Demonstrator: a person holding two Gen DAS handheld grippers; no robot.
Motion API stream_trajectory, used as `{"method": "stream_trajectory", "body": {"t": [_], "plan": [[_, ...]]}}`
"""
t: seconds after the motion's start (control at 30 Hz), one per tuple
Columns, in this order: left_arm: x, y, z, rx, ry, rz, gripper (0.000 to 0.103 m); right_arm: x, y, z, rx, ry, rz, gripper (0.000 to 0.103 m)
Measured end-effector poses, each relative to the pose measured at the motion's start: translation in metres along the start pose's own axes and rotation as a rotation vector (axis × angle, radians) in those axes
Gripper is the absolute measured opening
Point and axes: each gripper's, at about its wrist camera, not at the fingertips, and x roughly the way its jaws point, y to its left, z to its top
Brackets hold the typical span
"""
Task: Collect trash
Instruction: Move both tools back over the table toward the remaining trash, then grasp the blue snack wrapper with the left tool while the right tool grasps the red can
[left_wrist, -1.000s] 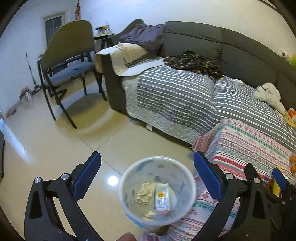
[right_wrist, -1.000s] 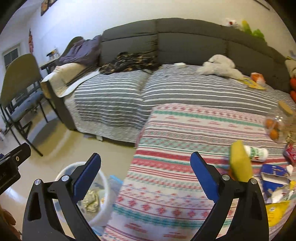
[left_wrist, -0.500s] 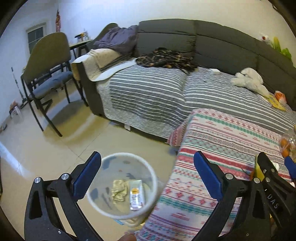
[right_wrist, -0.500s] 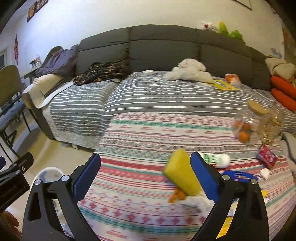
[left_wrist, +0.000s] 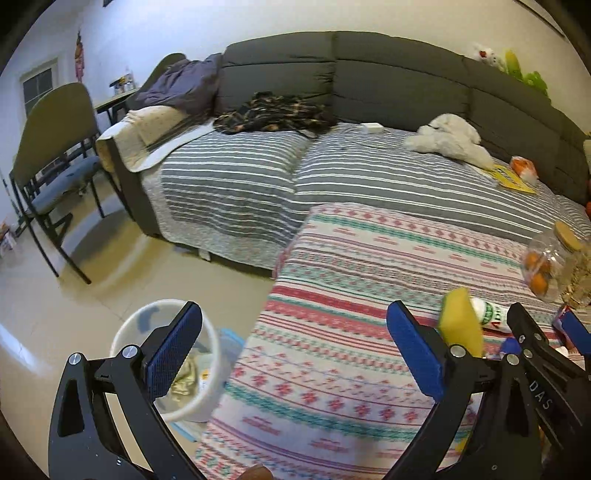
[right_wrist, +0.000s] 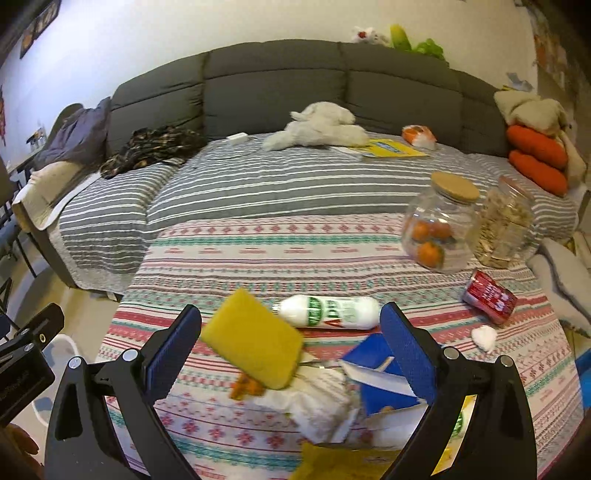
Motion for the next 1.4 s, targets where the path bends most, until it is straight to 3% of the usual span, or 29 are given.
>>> {"method": "stream_trajectory", "body": {"t": [0.3, 0.83, 1.17, 1.4], "plan": [[0.004, -0.048, -0.004, 0.041, 0.012, -0.052, 0.096, -0.001, -0.043, 0.001, 0.020, -0.010, -0.060, 0.095], [0.011, -0.129, -0.021, 0.122, 0.053, -0.132, 0.096, 0.007, -0.139, 0.001, 0.075, 0.050, -0.154, 0.094], [0.033, -0.187, -0.041, 0.128, 0.229, -0.268, 0.096, 0.016, -0.219, 0.006, 0.174, 0.071, -0.247, 0.094], [0.057, -0.219, -0.051, 0.004, 0.397, -0.313, 0.096, 0.034, -0.258, 0.015, 0.136, 0.065, -0.198, 0.094]]}}
